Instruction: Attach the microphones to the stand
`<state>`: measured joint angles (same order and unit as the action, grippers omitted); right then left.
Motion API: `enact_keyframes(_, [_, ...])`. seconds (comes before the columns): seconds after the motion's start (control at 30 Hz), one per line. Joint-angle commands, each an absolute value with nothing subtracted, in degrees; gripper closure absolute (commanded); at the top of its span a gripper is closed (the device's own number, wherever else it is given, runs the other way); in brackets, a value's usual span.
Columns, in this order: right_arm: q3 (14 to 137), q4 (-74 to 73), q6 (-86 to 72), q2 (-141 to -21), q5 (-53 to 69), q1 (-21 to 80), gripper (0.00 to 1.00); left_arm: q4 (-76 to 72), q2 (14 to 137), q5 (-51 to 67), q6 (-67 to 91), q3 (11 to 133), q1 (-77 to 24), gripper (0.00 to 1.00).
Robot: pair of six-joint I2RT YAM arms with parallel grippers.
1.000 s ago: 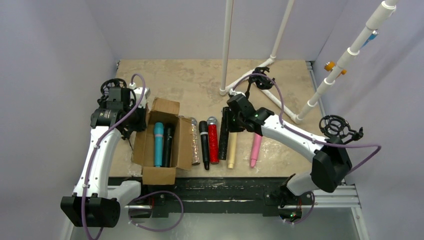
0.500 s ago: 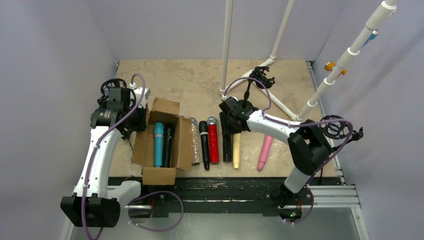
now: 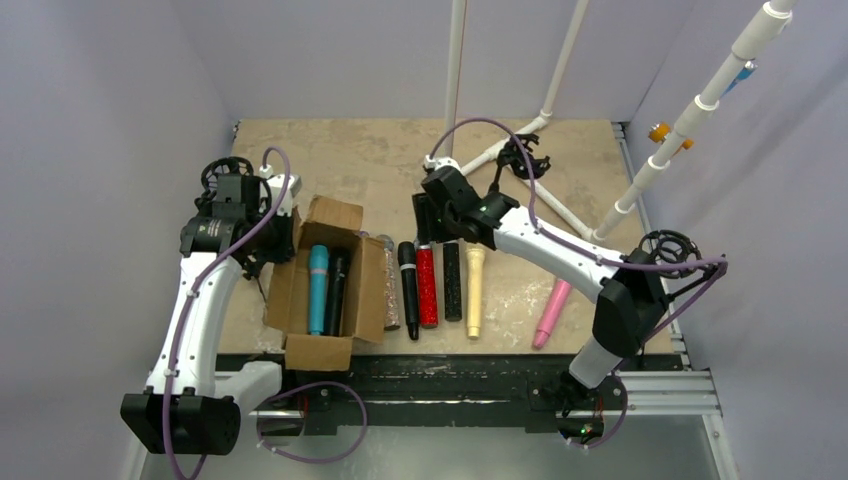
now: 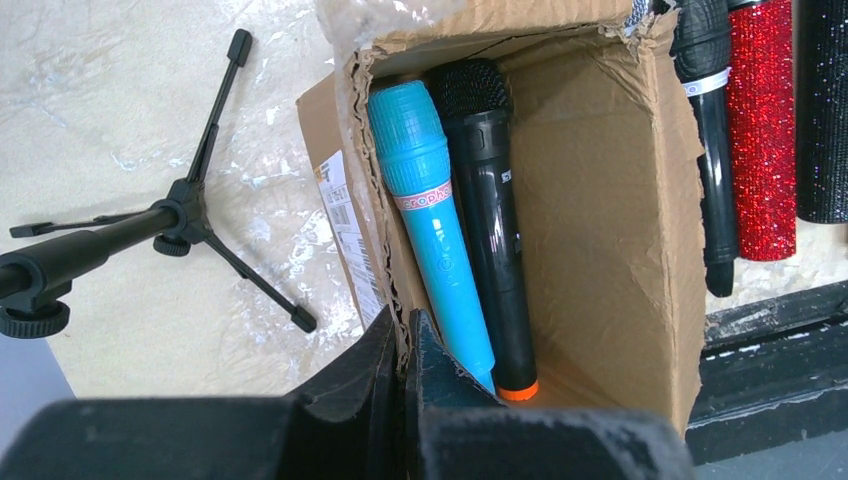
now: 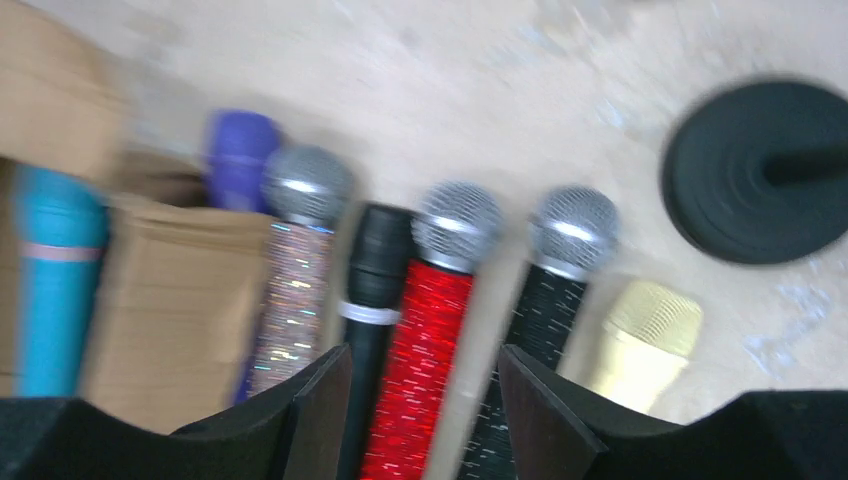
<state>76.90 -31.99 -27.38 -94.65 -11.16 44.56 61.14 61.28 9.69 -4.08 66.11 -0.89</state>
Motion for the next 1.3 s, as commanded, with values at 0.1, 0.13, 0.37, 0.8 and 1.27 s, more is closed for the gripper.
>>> enact_keyframes(0.1, [91.83, -33.22, -31.26, -95.30, -13.13, 56.12, 0.41, 62.38, 60.21, 13.01, -3.41, 69.27, -1.13, 1.00])
enact_keyframes(0.13, [92.98, -32.94, -32.08, -96.35, -12.54, 57.16, 0.42, 62.47, 60.14, 13.34, -3.30, 69.28, -1.14, 1.00])
enact_keyframes(0.37, [99.16, -28.60, -36.69, -106.30, -7.99, 62.86, 0.43, 62.93, 60.03, 14.73, -1.98, 68.69, -1.12, 1.00])
enact_keyframes(0.8, [103.61, -17.85, -44.04, -121.01, -0.26, 65.73, 0.43, 61.18, 58.80, 12.44, -0.44, 66.55, -1.11, 1.00])
enact_keyframes(1.27, [110.80, -21.34, -46.62, -130.64, -0.92, 65.74, 0.43, 61.27, 59.15, 13.00, -1.08, 66.16, -1.07, 1.00])
